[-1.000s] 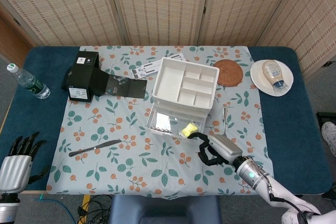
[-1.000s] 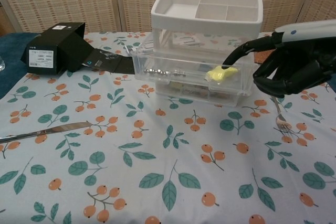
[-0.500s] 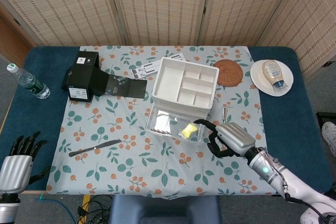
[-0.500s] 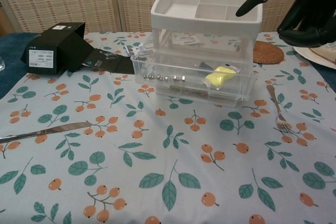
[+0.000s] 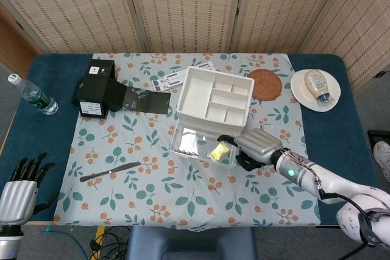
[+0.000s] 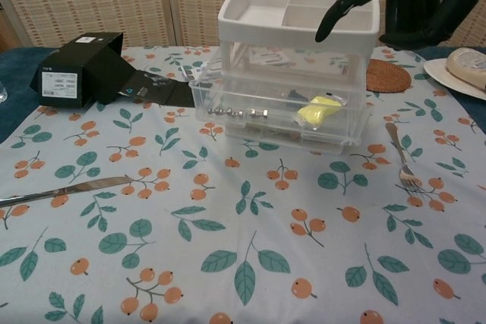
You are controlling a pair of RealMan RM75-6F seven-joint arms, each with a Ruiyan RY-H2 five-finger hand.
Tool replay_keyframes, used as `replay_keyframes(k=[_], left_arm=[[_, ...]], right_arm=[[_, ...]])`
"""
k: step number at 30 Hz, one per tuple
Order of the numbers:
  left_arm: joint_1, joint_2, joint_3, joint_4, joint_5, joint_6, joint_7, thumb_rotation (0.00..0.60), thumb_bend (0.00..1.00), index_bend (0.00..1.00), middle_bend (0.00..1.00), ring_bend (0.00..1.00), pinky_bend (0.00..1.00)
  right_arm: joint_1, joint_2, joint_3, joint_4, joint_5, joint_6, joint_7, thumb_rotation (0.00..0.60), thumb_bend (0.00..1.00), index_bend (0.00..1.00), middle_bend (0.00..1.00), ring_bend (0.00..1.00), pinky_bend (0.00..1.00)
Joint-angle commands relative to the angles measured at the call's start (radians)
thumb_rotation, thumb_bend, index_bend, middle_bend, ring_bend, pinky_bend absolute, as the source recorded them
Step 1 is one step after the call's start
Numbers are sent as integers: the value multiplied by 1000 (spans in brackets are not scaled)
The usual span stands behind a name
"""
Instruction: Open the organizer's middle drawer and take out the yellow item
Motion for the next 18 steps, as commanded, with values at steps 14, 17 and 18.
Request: replay_keyframes(k=[14,17,18], left_arm=[[6,-10,1,-1,-9,0,3,600,219,232,106,133,79],[6,-10,1,-1,-8,1,2,600,219,231,106,133,79],[6,-10,1,-1,-8,2,1,600,219,231,106,133,79]], right_arm=[[333,-34,-276,58,213,-84,-166,600,703,215,907,1000,1000],[382,-61,-329,68,240,-75,-184,600,703,216,907,1000,1000],[396,-71,-344,71,250,-70,-188,600,703,216,907,1000,1000]])
